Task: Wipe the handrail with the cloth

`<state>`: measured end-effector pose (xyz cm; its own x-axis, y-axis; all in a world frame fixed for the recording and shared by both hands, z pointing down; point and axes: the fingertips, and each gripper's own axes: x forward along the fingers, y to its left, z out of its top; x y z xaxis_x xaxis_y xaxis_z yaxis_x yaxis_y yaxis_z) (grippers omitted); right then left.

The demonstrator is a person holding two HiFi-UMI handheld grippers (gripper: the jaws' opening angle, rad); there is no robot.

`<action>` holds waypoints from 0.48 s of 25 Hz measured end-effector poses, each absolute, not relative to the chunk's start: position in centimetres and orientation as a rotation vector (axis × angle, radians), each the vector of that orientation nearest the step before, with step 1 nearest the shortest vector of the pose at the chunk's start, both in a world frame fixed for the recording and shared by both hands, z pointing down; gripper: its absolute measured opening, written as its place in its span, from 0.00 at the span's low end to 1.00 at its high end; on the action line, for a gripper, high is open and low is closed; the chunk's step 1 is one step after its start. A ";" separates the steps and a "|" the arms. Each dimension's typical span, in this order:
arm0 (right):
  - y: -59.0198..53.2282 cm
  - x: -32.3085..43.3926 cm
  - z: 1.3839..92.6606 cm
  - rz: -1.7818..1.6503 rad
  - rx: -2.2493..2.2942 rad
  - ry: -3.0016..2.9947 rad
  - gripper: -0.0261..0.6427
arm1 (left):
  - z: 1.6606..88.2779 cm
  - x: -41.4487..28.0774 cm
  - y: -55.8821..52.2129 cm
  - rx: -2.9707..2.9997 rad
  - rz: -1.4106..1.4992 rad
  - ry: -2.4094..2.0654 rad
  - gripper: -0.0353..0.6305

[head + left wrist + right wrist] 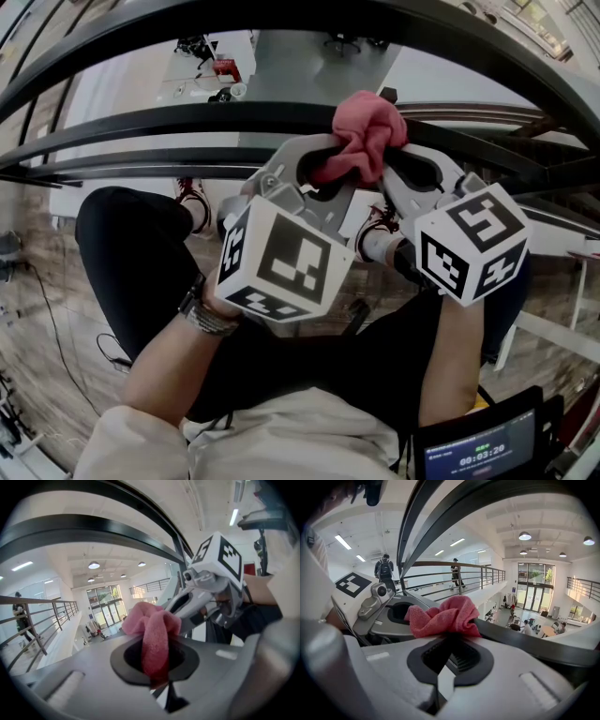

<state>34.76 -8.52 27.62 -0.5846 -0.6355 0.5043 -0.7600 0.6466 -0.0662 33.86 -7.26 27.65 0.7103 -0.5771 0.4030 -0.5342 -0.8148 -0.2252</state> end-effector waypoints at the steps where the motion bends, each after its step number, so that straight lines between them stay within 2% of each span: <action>1: -8.5 34.7 27.6 0.381 1.092 -2.427 0.04 | 27.7 33.8 -7.3 -2.819 -0.711 0.921 0.10; 12: -8.6 33.5 27.4 0.365 1.055 -2.435 0.04 | 27.6 32.7 -7.5 -2.810 -0.709 0.963 0.10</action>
<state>33.55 -8.61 27.45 -0.6011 -0.6174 0.5074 -0.7390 0.6711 -0.0590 32.70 -7.46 27.56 0.6940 -0.5995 0.3987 -0.5589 -0.7977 -0.2266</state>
